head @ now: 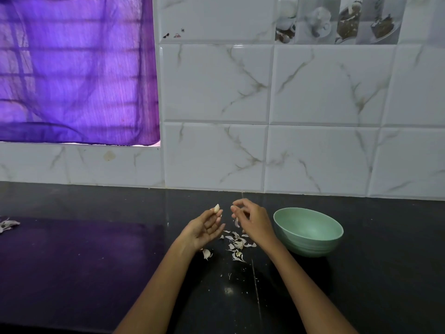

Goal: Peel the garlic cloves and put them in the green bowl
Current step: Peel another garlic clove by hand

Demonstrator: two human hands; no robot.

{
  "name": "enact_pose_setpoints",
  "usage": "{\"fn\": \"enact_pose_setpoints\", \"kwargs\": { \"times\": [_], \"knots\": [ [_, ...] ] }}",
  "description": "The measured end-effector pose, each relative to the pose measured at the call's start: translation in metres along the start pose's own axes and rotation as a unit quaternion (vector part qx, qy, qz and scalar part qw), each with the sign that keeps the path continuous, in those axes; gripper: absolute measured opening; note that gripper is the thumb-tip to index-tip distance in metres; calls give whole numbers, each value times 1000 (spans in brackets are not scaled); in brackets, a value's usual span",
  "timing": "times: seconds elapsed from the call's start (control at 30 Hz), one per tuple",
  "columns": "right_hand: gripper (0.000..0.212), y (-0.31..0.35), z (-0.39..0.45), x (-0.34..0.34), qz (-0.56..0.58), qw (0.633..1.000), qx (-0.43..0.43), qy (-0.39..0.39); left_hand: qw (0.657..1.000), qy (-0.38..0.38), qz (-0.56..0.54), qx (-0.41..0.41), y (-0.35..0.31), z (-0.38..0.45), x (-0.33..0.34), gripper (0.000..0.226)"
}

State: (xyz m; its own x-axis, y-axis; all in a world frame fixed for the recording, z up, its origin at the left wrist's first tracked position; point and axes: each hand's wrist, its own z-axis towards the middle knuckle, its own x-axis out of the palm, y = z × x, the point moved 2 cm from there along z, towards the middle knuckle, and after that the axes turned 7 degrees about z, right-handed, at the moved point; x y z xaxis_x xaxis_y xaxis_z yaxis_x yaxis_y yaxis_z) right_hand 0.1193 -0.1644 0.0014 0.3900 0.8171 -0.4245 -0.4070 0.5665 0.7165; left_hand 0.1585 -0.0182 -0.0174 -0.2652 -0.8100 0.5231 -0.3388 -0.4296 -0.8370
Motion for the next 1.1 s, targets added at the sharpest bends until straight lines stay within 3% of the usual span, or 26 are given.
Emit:
{"fn": "enact_pose_setpoints", "kwargs": {
  "times": [0.13, 0.27, 0.33, 0.37, 0.5, 0.63, 0.8, 0.97, 1.07, 1.1],
  "knots": [
    [38, 3, -2, -6, -34, 998, -21, -40, 998, 0, 61, 30, 0, -1, 1, 11],
    [14, 0, 2, -8, -39, 999, -9, -18, 996, 0, 76, 46, 0, -1, 2, 12],
    [41, -3, 3, -5, -41, 999, -4, 9, 996, -1, 78, 50, 0, 0, 1, 13],
    [44, -3, 3, -4, -27, 1000, -3, 9, 995, 0, 80, 53, 0, 0, 1, 14],
    [32, -2, 2, -1, 51, 999, 6, 15, 991, 7, 115, 67, 3, 0, 2, 19],
    [10, 0, 1, 2, 29, 999, -24, 27, 985, 13, 154, 70, 5, 3, 4, 16],
    [7, -1, 3, -3, 152, 988, 22, 2, 972, -83, 174, 134, 5, 8, -1, 22],
    [6, 0, 1, -1, 249, 966, 67, 22, 939, -182, 229, 183, 2, 9, -7, 6],
    [8, 0, 1, -1, 248, 966, 74, 17, 925, -140, 286, 210, 1, 9, -7, 56],
    [8, 0, 1, -1, 246, 966, 77, 15, 918, -124, 307, 218, 1, 8, -6, 61]
  ]
}}
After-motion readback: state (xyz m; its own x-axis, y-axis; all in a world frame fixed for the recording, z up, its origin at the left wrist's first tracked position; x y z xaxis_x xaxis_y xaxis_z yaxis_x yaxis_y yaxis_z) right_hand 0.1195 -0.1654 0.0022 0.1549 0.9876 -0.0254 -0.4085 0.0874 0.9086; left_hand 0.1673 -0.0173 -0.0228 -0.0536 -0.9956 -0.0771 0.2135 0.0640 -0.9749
